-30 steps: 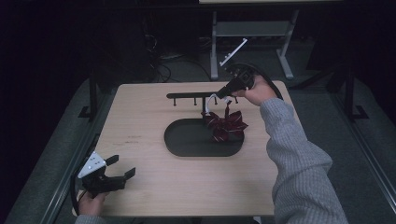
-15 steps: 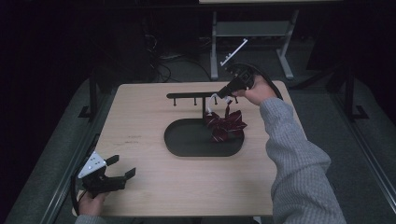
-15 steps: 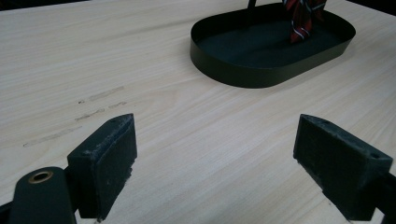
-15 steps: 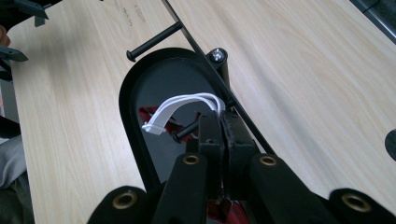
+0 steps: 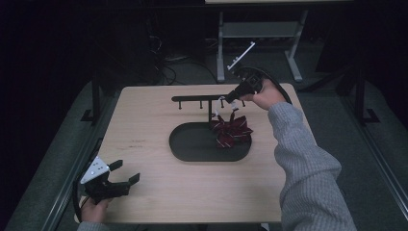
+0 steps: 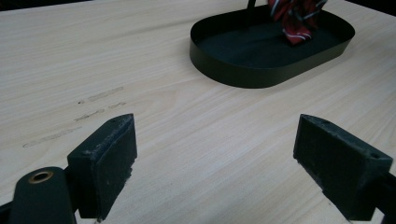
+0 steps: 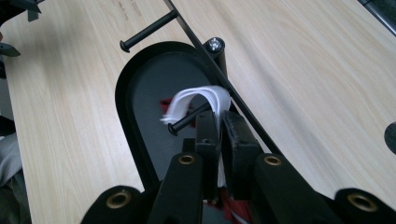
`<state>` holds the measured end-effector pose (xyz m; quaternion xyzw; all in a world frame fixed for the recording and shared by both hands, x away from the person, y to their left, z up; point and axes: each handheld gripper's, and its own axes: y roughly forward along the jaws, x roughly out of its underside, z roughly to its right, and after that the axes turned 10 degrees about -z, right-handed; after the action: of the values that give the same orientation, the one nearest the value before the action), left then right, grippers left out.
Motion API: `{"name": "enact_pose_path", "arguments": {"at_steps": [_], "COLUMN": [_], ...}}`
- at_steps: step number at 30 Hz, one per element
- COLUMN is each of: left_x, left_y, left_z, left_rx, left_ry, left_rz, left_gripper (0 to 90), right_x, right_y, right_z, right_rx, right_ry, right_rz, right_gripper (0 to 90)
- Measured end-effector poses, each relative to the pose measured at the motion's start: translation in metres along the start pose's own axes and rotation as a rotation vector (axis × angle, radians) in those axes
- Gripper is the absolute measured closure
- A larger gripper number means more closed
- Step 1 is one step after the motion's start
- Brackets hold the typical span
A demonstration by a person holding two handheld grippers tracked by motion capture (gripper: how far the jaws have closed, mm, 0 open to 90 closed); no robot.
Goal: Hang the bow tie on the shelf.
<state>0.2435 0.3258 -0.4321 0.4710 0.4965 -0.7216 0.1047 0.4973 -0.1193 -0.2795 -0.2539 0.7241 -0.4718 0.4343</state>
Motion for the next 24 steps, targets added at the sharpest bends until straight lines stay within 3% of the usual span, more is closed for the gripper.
{"name": "enact_pose_path", "arguments": {"at_steps": [24], "left_x": [-0.0004], "left_y": [-0.0001], "left_z": [0.0014], "left_rx": [0.004], "left_ry": [0.001], "left_rz": [0.008], "left_gripper": [13.0], "right_x": [0.008], "right_y": [-0.0013], "right_z": [-0.0037], "right_rx": [-0.028], "right_ry": [-0.003], "right_rz": [0.009], "right_gripper": [81.6]}}
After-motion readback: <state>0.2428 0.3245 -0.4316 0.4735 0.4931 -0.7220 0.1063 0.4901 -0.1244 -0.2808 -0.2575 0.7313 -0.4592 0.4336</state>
